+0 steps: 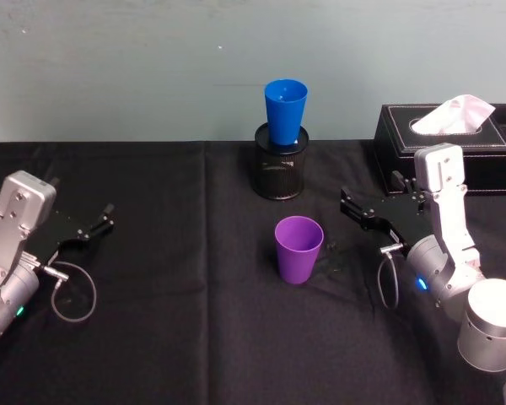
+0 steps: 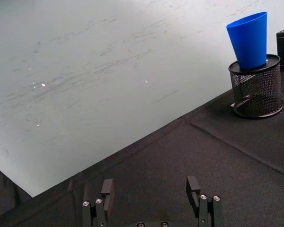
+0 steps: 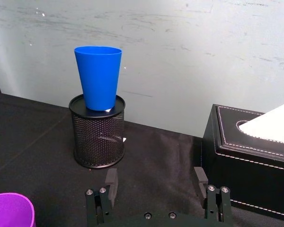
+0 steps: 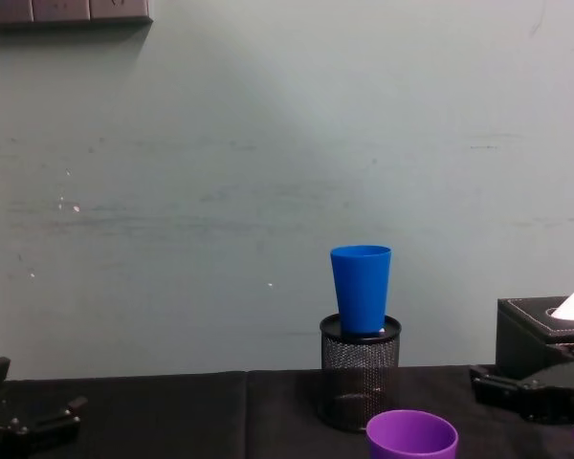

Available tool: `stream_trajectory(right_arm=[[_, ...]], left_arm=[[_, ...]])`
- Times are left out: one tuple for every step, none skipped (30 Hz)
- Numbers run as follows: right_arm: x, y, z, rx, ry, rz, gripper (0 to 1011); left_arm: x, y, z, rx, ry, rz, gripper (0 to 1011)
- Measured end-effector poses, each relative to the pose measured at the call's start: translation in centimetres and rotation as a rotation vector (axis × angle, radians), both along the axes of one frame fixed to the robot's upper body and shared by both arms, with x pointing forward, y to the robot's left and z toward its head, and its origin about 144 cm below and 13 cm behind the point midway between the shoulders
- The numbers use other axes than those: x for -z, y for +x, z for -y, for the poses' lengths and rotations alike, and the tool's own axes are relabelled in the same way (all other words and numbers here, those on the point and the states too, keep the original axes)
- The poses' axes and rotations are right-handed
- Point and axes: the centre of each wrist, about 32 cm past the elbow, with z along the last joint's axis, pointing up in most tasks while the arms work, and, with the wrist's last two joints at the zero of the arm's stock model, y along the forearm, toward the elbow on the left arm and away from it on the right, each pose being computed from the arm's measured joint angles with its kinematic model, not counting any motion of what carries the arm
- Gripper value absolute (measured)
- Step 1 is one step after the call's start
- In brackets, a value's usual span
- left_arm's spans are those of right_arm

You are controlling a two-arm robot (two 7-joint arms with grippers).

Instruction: Pick up one cup with a gripper and tap it against the other cup.

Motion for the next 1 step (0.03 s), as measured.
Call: stream_trajectory(right_arm=[[0.0,0.0,0.0,0.0,0.0,0.0,1002]], left_arm=[[0.0,0.0,0.0,0.0,0.0,0.0,1000]])
